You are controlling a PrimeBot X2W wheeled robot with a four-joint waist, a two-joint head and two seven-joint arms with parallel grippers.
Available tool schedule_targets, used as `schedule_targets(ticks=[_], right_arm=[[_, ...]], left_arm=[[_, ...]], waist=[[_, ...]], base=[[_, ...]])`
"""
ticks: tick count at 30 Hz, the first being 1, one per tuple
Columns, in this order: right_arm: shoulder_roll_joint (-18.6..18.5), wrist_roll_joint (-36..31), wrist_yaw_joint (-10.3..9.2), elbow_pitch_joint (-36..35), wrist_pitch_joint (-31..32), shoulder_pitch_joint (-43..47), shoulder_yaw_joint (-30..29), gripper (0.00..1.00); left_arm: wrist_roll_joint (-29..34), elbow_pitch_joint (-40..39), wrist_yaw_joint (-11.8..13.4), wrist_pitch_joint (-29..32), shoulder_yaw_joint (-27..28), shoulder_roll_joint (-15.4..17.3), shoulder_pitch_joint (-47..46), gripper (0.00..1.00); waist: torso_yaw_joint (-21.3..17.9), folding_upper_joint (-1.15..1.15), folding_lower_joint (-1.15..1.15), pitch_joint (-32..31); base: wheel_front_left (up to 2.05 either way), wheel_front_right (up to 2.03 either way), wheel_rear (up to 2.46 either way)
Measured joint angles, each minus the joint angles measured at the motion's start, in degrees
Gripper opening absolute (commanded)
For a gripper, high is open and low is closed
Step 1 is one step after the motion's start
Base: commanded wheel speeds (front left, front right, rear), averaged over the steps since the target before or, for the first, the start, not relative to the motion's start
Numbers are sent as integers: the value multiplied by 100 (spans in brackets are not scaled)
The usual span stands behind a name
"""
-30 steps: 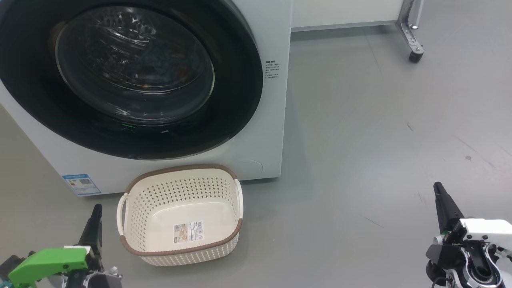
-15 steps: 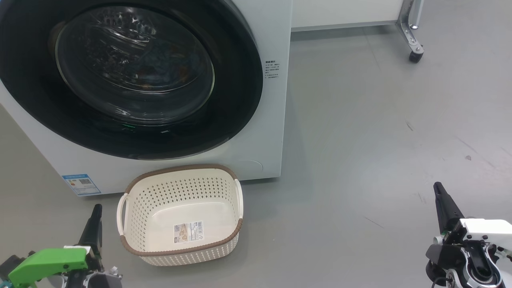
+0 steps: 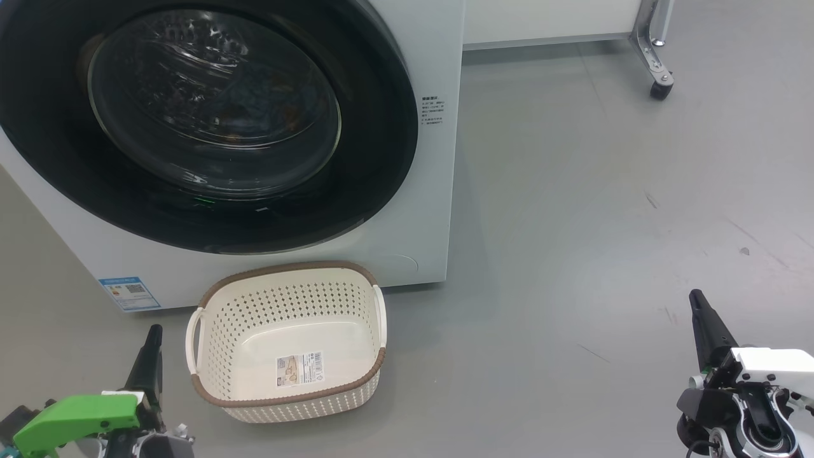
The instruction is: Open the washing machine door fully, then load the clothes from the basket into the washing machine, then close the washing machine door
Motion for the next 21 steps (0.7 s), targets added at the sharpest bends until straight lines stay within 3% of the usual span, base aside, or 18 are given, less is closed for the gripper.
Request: schedule_targets(ticks=[21], right_arm=[[0,0,0,0,0,0,0,0]], left_arm=[[0,0,0,0,0,0,0,0]], waist=[[0,0,0,0]], base=[[0,0,0]])
